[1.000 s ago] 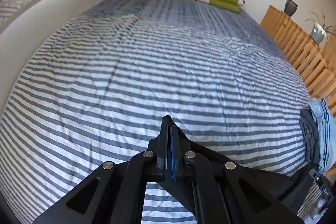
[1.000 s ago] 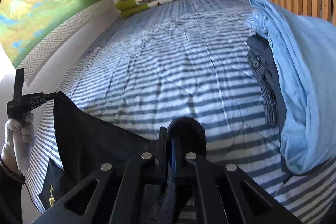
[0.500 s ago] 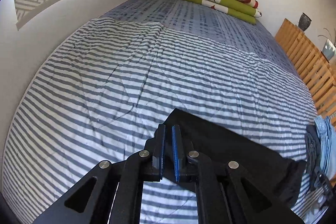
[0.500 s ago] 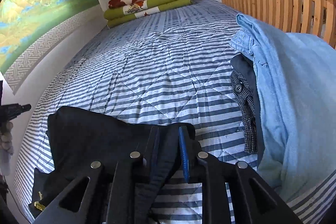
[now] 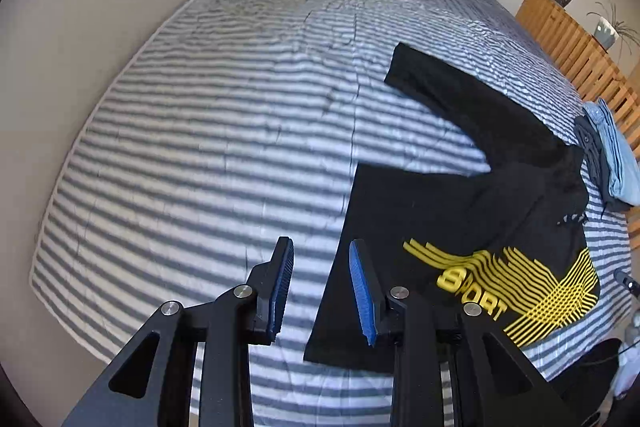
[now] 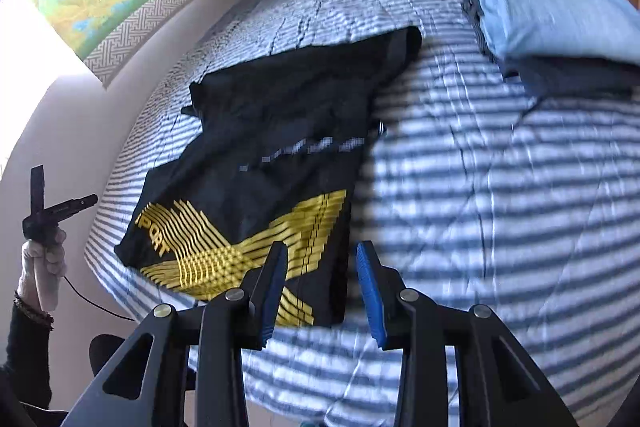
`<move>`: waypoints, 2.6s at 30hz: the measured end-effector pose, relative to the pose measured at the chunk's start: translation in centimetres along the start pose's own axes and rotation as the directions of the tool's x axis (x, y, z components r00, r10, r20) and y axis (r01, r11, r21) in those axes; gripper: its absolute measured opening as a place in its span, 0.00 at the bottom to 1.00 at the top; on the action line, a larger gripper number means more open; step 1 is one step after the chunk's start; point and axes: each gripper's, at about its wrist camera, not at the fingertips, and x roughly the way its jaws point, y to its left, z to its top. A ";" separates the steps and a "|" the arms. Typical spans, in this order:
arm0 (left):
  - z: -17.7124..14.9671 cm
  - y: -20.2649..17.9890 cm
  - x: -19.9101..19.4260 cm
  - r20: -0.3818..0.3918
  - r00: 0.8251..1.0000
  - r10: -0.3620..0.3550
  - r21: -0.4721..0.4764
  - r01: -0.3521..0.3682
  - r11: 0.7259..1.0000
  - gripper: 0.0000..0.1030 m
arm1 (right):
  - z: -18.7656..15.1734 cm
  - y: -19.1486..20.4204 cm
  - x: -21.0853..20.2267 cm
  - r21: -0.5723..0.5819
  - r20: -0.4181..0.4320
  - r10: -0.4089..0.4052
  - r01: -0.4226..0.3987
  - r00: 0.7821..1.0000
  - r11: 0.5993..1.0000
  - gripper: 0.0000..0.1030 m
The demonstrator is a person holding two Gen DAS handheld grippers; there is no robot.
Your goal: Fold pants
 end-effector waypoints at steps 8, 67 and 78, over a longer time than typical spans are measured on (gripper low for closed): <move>-5.4 4.2 2.4 -0.046 0.997 -0.064 -0.135 0.057 0.989 0.36 | -4.3 0.8 0.5 0.037 -0.024 -0.001 0.002 1.000 0.999 0.35; 21.8 -9.7 21.0 -0.055 0.988 -0.147 -0.031 0.145 0.989 0.10 | 10.5 -1.7 10.5 -0.031 -0.032 -0.195 0.194 0.980 0.981 0.37; 19.1 -6.1 17.0 -0.014 0.999 -0.034 0.182 0.036 0.983 0.05 | 11.5 -0.1 12.9 -0.175 -0.049 -0.303 0.290 0.952 0.941 0.27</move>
